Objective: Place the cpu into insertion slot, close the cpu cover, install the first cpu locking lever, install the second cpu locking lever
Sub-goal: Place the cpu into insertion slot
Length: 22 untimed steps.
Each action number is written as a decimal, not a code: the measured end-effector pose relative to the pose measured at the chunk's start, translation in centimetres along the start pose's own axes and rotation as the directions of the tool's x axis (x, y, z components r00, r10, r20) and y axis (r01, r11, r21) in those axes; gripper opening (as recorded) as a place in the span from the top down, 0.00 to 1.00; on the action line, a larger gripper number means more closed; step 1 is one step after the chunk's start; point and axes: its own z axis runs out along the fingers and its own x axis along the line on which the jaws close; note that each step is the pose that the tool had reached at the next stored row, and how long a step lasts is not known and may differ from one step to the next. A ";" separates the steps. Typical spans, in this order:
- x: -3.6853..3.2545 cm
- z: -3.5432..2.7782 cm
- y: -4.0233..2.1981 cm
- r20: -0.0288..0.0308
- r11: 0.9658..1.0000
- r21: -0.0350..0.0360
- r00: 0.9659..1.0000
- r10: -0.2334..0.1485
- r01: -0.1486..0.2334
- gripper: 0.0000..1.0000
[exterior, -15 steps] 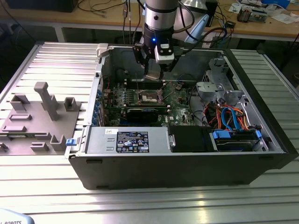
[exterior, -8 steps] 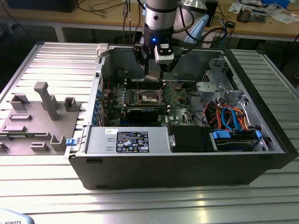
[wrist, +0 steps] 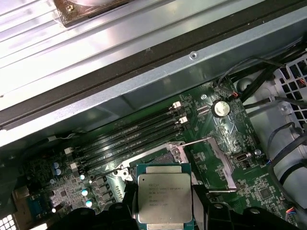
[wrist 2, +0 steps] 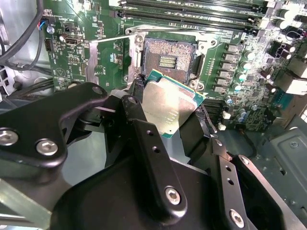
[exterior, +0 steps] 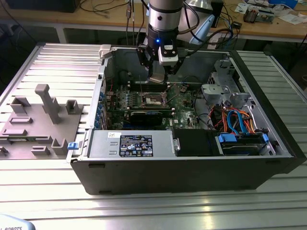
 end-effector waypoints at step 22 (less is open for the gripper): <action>0.00 0.13 -0.01 0.004 0.999 0.001 0.999 0.050 -0.050 0.45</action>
